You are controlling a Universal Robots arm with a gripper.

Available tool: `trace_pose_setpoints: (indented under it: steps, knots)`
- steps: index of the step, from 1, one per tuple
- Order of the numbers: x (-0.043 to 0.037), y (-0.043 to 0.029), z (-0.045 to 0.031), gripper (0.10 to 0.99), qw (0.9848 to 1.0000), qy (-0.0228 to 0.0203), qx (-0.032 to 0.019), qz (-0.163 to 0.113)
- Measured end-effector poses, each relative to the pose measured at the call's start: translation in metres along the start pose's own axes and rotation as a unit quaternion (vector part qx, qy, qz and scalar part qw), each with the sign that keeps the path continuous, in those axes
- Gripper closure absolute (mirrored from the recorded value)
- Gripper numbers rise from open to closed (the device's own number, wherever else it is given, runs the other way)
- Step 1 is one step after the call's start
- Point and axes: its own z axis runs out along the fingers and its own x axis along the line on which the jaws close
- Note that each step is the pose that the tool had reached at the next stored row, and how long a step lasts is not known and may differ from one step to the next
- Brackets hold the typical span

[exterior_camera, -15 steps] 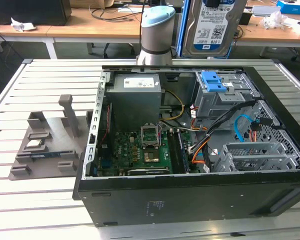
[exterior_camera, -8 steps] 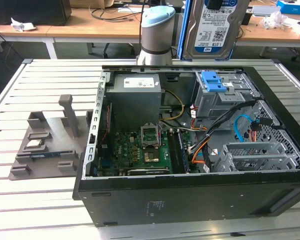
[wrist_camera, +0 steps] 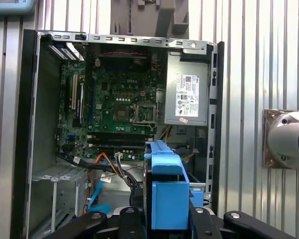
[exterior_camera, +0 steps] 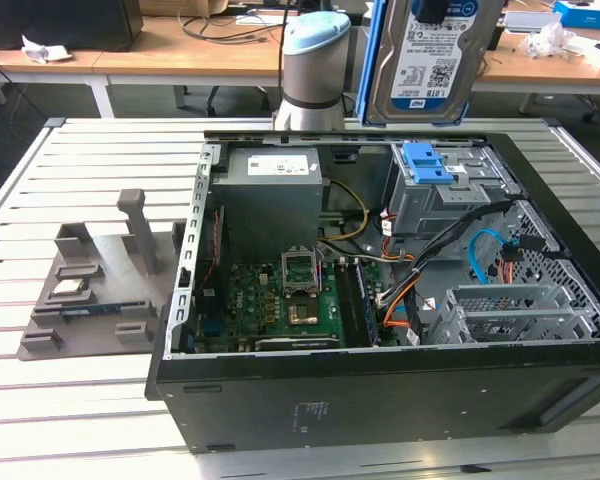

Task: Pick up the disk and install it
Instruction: 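Pick up the disk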

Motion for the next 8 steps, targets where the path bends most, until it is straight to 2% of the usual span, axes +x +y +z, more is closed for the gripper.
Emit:
trace_pose_setpoints:
  steps: [8]
  knots:
    - [0.0092,0.0003,0.0007,0.722,1.0000,0.0006,0.0000,0.000]
